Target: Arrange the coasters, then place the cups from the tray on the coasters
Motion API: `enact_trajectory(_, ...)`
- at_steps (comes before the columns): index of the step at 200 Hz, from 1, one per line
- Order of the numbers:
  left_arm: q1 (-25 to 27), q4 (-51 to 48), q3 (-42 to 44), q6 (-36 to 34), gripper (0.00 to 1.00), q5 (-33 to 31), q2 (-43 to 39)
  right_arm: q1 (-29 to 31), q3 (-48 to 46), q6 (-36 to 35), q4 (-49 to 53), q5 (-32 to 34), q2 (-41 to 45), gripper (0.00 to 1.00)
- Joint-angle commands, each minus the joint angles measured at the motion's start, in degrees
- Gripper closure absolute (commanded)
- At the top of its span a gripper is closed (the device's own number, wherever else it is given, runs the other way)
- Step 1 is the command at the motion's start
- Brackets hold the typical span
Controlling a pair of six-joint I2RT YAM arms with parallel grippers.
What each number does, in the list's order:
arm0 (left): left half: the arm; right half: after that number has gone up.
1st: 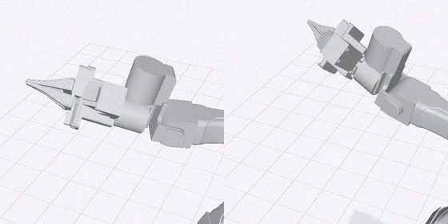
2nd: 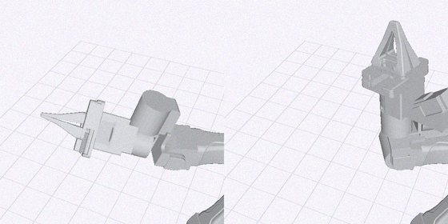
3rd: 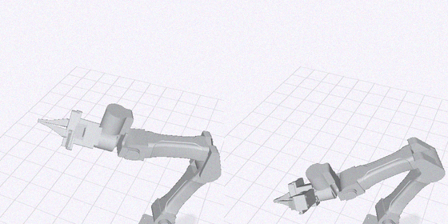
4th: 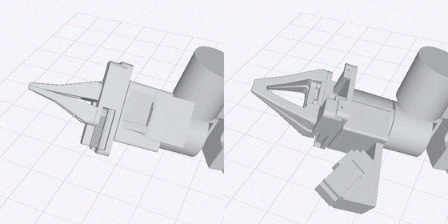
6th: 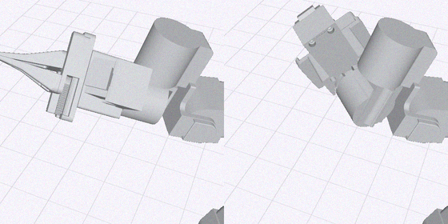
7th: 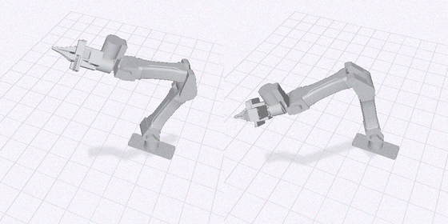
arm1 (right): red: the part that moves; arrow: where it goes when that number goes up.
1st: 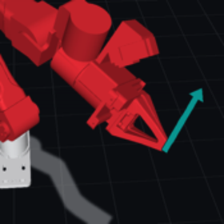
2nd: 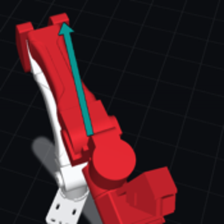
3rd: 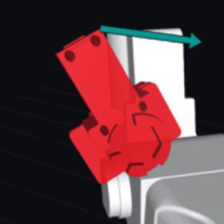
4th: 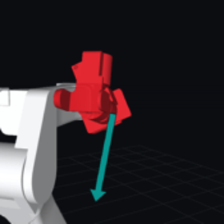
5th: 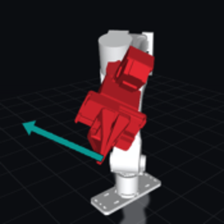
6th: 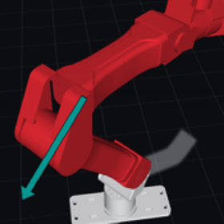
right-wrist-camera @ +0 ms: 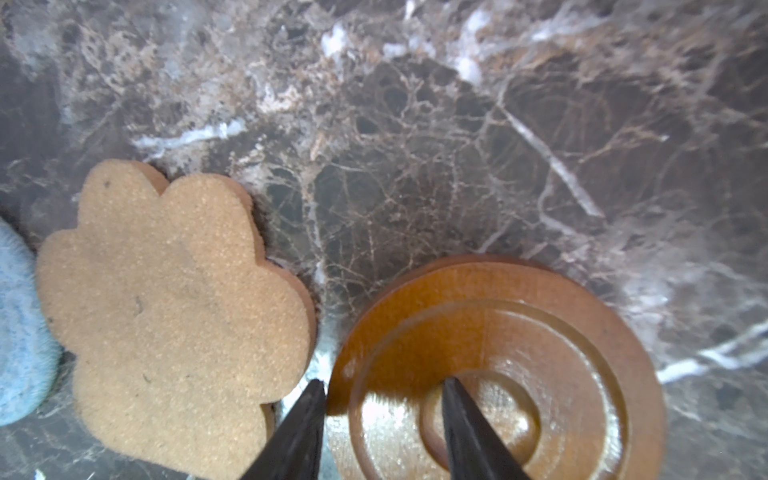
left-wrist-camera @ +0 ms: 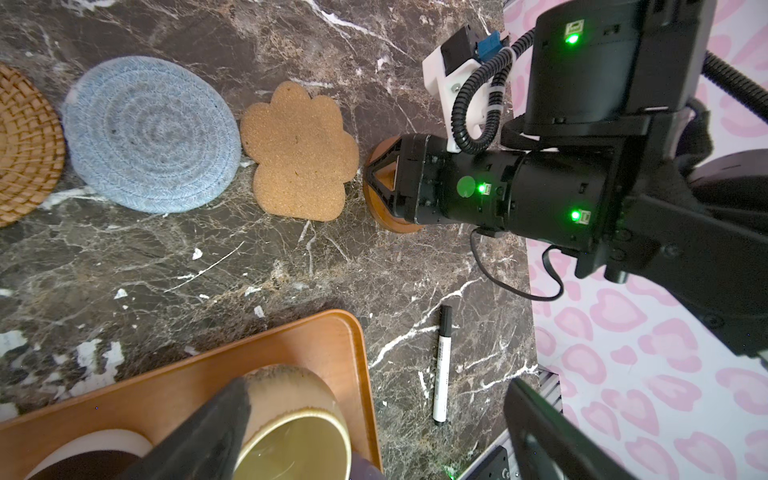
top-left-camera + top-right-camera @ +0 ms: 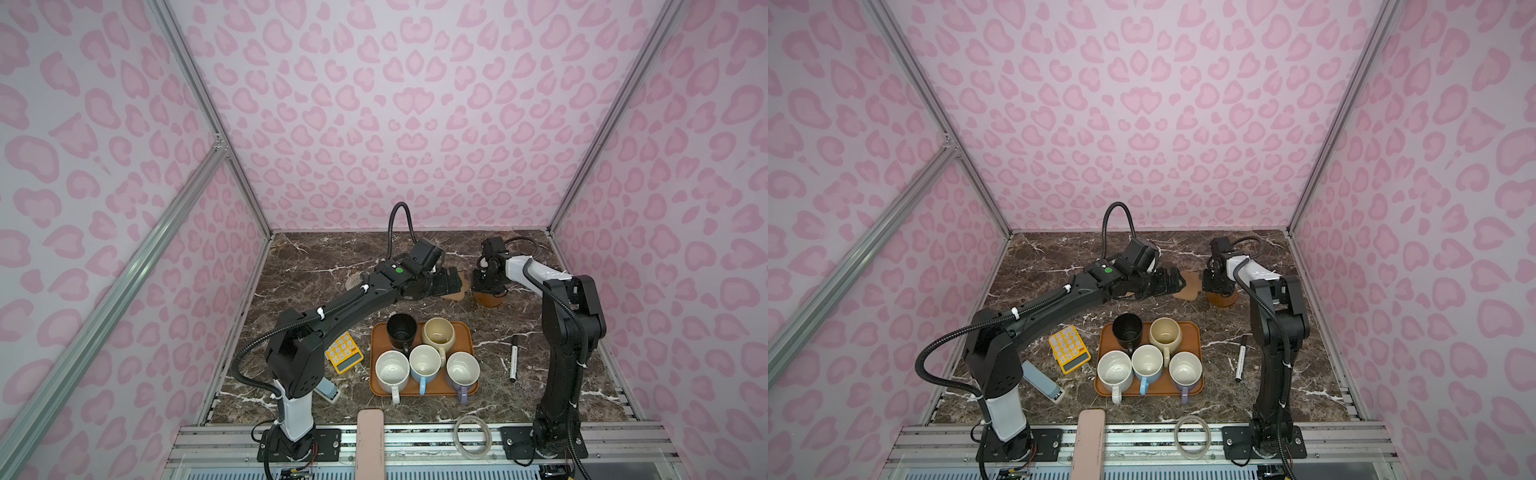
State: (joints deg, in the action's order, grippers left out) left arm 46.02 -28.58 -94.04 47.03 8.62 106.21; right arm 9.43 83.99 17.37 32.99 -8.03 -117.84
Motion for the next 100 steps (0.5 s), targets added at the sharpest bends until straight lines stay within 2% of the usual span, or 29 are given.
enact_trajectory(1,-0.1,0.2,-0.8,0.3,0.03,-0.3,0.4,0.2,0.7,-0.3,1.0,0.4,-0.5,0.52)
enact_trajectory(59,-0.1,-0.7,-1.1,0.1,0.03,-0.7,0.3,0.0,0.2,-0.3,0.0,0.7,0.4,0.53)
enact_trajectory(100,-0.1,-0.1,-0.3,0.6,0.03,-1.1,-0.5,-0.9,-0.6,0.4,-1.6,-2.3,-0.6,0.52)
